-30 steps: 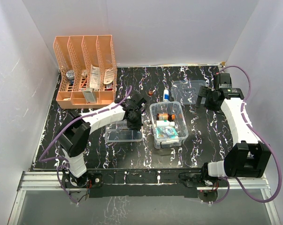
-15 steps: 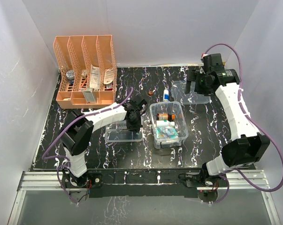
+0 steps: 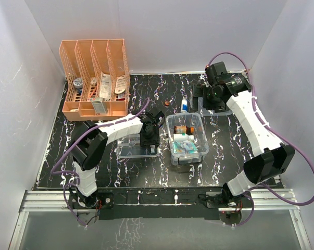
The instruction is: Organize the medicine kit
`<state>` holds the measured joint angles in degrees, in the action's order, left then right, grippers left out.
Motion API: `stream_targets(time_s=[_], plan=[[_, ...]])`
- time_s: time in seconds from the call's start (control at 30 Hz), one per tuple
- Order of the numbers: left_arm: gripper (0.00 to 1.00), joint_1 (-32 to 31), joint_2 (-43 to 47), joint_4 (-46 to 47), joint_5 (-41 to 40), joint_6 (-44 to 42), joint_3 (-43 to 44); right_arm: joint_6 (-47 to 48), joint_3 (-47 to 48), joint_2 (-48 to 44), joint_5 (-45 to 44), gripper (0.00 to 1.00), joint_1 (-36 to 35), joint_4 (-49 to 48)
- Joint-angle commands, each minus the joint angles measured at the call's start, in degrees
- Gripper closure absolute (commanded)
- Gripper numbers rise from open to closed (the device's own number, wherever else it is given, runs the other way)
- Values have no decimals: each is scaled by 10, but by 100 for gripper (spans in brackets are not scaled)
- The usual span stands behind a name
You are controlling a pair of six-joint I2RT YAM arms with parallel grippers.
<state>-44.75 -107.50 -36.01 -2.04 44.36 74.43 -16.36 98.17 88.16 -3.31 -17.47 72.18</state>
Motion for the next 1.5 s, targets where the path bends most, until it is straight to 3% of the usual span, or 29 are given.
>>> stream_targets(time_s=[0.0,0.53,0.8,1.0,1.2,1.47], plan=[[55,-1,15,-12,8,-3,15,-12,0,-17,-17,2,-2,-10],[49,0,90,-32,-46,-75,83,-20,-12,-14,-4,2,-6,-36],[43,35,62,-32,-65,-125,125,-19,8,12,4,2,-25,-25],[35,93,-6,-15,-27,-245,180,-22,33,26,1,2,-35,-20],[34,129,-52,13,47,-372,194,-21,45,34,4,2,-39,-19],[35,144,-116,15,122,-462,237,-20,48,37,17,2,-46,-14]])
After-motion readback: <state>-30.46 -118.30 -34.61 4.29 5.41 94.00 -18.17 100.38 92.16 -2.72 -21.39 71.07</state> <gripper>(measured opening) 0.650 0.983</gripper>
